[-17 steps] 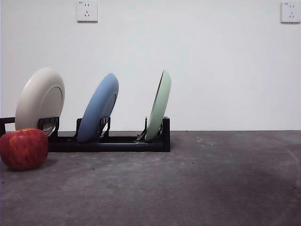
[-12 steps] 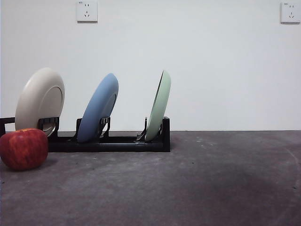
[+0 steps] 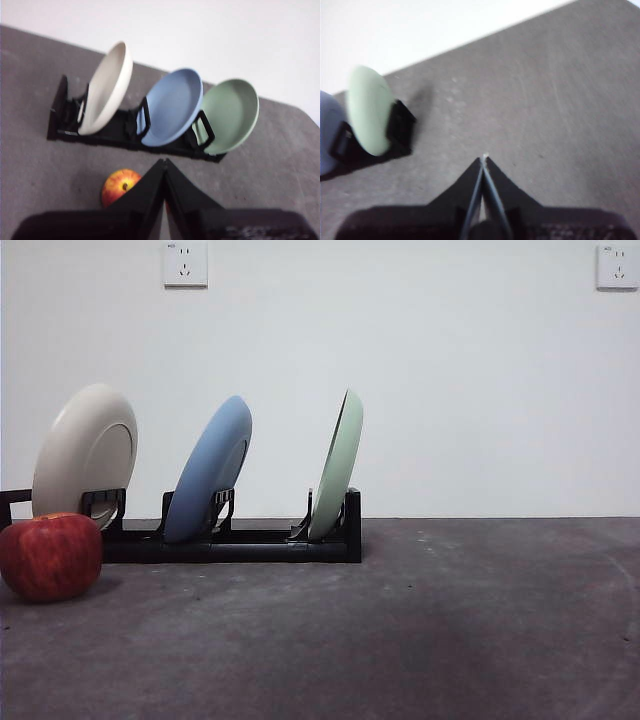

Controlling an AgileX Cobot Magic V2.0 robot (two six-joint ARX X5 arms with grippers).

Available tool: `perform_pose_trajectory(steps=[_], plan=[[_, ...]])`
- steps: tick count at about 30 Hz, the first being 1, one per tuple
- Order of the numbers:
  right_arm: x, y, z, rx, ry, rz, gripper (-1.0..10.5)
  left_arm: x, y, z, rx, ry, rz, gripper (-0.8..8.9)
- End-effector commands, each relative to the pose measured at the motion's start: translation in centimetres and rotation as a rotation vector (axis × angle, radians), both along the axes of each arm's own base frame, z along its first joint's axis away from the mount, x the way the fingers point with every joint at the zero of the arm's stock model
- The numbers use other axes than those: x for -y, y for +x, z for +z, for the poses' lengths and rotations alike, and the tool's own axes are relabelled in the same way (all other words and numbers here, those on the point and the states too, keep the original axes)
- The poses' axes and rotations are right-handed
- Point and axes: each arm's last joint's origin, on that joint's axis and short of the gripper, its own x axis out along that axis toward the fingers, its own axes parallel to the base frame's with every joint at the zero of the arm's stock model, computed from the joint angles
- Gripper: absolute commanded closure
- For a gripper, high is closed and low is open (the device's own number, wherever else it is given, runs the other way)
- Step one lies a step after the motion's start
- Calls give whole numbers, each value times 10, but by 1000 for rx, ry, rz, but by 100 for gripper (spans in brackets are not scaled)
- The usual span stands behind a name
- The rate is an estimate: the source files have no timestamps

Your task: Take the blue plate from the plate rack,put the plate on the table,take the apple from the table,put the apple in the plate

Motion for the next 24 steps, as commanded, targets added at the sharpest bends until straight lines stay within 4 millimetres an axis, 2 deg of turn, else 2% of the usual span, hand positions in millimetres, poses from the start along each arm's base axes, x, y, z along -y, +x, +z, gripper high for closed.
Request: perform_pose_trajectory(steps=[1, 9, 14, 19, 24], plan=[[-2, -1, 14, -13, 27, 46, 946, 0, 9, 10, -69, 36, -31, 818], [-7, 10, 41, -104, 70, 262, 946, -1, 48, 38, -265, 79, -187, 818], [-8, 22, 50, -194, 85, 302, 946, -1, 78, 52, -332, 73, -265, 818], [-7, 39, 52, -274, 66, 321, 947, -4, 114, 58, -387, 66, -279, 818], [-7, 56, 46, -358, 81, 339, 946, -2, 157, 54, -460, 67, -313, 818]])
